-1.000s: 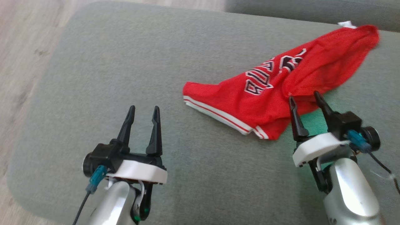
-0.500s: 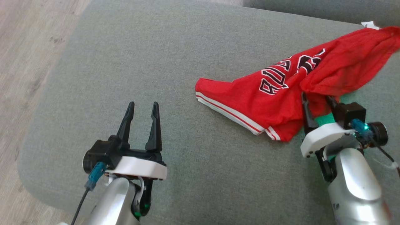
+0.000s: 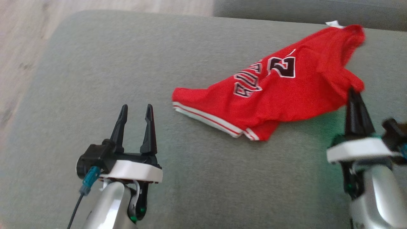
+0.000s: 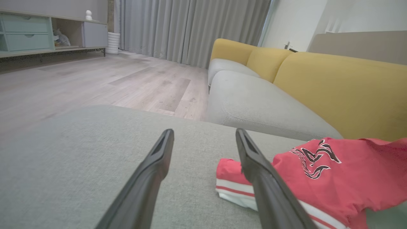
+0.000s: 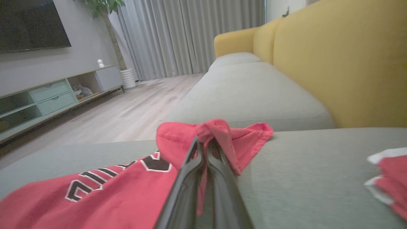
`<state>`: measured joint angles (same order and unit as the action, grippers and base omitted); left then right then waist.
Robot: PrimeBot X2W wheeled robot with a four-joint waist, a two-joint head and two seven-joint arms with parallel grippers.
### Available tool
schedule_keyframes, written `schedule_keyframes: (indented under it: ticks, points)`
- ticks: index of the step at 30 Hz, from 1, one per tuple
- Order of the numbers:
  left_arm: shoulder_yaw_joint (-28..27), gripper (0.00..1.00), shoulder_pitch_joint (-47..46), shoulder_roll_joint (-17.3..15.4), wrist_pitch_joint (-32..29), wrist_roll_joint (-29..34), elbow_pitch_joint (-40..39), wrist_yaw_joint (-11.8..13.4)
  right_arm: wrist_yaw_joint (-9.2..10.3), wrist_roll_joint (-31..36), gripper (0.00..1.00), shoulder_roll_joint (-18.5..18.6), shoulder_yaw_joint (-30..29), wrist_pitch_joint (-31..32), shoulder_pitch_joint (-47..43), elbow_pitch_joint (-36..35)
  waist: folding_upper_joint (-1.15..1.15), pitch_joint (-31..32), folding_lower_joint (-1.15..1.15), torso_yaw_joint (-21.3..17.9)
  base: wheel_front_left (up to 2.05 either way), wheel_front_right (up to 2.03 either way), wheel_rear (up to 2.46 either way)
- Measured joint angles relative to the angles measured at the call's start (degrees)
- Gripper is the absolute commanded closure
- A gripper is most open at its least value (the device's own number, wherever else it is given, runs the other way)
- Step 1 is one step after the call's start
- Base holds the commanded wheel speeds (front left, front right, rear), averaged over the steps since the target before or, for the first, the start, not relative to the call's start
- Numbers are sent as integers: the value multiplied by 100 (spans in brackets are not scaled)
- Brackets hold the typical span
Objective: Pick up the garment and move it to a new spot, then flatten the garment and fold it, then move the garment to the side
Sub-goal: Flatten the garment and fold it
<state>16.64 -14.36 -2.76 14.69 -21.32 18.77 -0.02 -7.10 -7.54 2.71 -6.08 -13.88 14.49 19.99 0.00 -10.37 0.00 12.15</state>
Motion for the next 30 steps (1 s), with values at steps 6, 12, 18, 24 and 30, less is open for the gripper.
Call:
schedule_keyframes:
  ticks: [6,12,18,24,30]
  points:
    - [-16,0,55,-4,0,129,59,-51,0,56,100,-10,-330,335,-806,-956,0,159,0,-503,0,0,0]
    - [18,0,66,-2,0,316,124,-55,0,-29,100,-19,-1046,853,-1290,-1528,0,326,0,-819,0,0,0]
    - [18,0,67,1,0,315,152,-57,0,-60,100,-43,-1222,1252,-1671,-1522,0,394,0,-847,0,0,0]
    - [45,0,69,3,0,296,168,-100,0,16,0,-41,-1145,1147,-1611,-1501,0,433,0,-768,0,0,0]
    - [46,0,69,5,0,261,175,-105,0,-358,0,-41,-57,225,-1404,-2042,0,411,0,-724,0,0,0]
